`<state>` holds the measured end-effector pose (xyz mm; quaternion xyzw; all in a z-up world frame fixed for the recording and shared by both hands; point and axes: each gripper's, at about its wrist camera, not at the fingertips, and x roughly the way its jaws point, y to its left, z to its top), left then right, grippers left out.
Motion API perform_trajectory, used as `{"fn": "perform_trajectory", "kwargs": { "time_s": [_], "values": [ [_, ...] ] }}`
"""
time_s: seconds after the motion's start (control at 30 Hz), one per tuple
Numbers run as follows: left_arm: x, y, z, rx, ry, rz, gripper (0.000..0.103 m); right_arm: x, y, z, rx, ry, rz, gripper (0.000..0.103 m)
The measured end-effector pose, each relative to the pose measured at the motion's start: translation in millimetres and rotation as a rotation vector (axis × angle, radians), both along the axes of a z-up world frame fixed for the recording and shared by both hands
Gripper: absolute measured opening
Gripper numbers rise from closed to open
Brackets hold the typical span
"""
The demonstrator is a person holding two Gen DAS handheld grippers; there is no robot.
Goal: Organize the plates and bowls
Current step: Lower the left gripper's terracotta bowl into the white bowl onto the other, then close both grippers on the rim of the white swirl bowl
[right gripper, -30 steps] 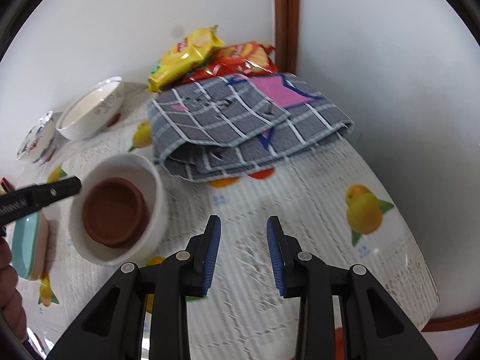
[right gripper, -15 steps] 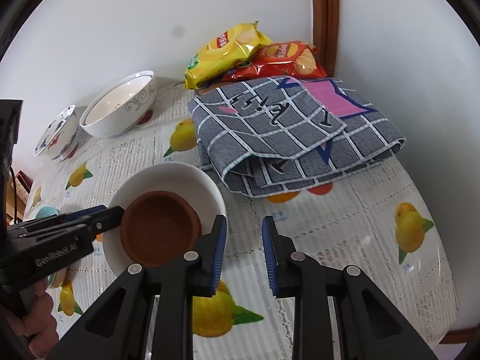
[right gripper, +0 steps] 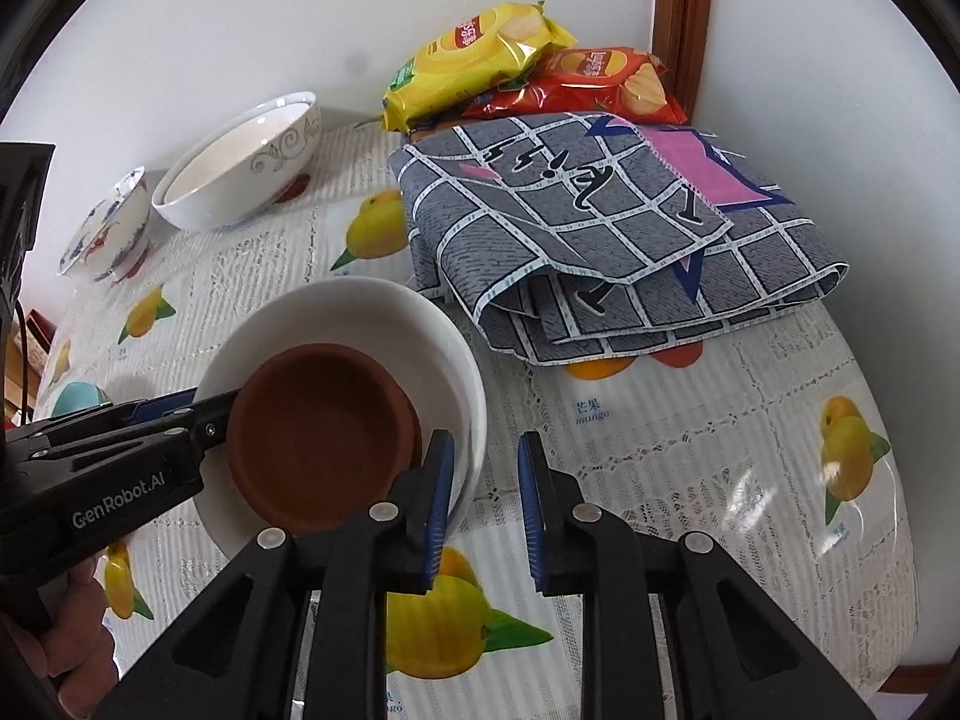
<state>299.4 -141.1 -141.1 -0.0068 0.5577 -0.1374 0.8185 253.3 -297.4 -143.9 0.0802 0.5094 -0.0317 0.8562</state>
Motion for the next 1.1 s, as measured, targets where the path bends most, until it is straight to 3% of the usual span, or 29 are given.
{"fn": "perform_trajectory", "kwargs": {
  "time_s": [0.5,1.0,1.1],
  "values": [
    [2,-3,-9,0.001,0.000,-0.023,0.028,13,-7,-13,-0.025,0.051,-0.027,0.037],
    [2,0,-8,-0.028,0.000,-0.002,0.026,8,-8,-16,-0.005,-0.022,-0.041,0.038],
    [0,-1,-8,-0.024,-0.008,-0.001,0.026,6,-8,-17,0.013,-0.032,-0.061,0.033]
  ]
}}
